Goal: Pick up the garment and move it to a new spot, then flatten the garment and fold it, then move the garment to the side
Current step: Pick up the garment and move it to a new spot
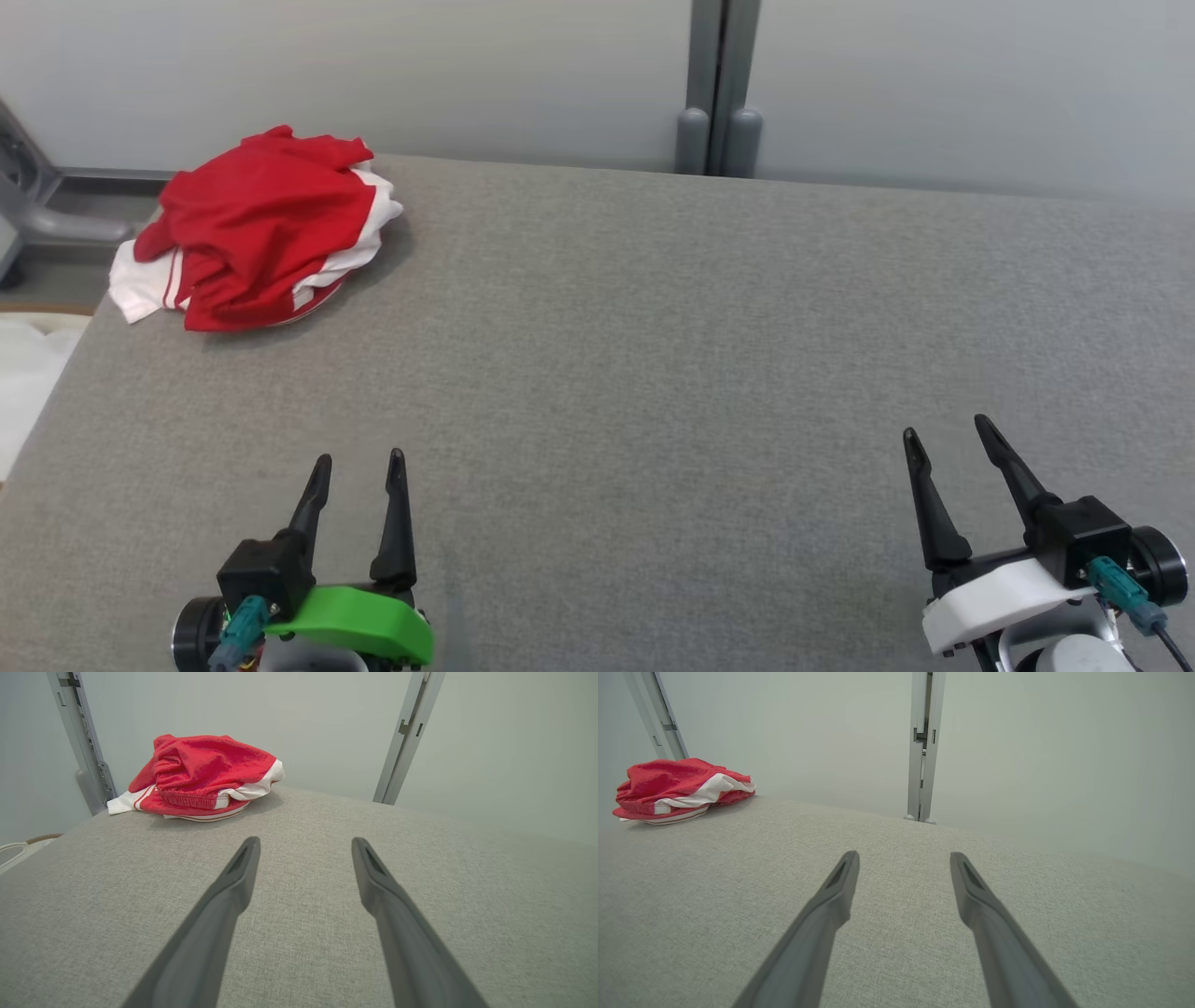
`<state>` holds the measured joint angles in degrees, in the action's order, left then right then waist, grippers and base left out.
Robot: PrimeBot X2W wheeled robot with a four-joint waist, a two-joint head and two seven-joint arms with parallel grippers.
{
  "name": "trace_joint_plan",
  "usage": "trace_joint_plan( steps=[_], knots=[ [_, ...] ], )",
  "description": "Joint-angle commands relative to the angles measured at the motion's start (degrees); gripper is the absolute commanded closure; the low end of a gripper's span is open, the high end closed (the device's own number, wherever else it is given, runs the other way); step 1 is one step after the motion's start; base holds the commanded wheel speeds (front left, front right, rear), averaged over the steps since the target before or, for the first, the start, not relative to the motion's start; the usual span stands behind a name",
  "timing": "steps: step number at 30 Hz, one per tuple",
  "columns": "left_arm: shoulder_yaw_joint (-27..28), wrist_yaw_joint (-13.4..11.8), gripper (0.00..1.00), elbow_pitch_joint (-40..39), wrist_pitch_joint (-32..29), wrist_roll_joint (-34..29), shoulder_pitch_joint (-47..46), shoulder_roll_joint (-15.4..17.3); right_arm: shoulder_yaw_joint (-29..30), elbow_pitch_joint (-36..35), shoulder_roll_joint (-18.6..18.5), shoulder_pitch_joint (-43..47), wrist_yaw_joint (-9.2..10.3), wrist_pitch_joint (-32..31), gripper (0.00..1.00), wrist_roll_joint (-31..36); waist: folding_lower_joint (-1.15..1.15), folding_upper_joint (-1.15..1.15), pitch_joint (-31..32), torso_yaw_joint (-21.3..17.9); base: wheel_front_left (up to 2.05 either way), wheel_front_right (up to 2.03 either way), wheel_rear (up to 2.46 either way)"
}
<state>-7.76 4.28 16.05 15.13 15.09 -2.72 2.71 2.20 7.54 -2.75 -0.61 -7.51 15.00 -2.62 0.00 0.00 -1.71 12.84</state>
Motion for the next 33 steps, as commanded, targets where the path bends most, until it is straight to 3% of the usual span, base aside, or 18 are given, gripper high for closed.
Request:
trace_joint_plan(
  steps=[1, 12, 24, 29, 33],
  knots=[
    [0.1, -0.1, 0.0, -0.2, 0.0, 0.1, -0.5, 0.3, 0.0, -0.1, -0.2, -0.3, 0.04, 0.3, 0.0, -0.4, 0.0, 0.0, -0.5, 4.0, 0.0, 0.0, 0.0],
    [0.7, 0.1, 0.0, -0.8, 0.0, -0.1, -0.5, 0.3, -0.7, 0.0, -0.3, -0.8, 0.04, 0.3, 0.0, -0.4, 0.0, 0.0, -1.0, 7.7, 0.0, 0.0, 0.0],
    [1.7, -0.5, 0.0, -3.1, 0.0, 0.3, -2.3, 0.3, -0.6, -0.4, -0.3, -1.6, 0.04, 0.3, 0.0, 0.7, 0.0, 0.0, -2.8, 6.7, 0.0, 0.0, 0.0],
    [4.1, 0.6, 0.0, -6.0, 0.0, -1.9, -7.7, 0.5, -0.3, -0.9, -0.3, -2.7, 0.04, 0.3, 0.0, 1.8, 0.0, 0.0, -4.8, 5.5, 0.0, 0.0, 0.0],
    [6.6, 1.8, 0.0, -7.3, 0.0, -3.8, -15.6, 3.6, -0.3, -1.2, -0.2, -3.9, 0.04, 0.3, 0.0, 2.6, 0.0, 0.0, -6.9, 4.4, 0.0, 0.0, 0.0]
  ],
)
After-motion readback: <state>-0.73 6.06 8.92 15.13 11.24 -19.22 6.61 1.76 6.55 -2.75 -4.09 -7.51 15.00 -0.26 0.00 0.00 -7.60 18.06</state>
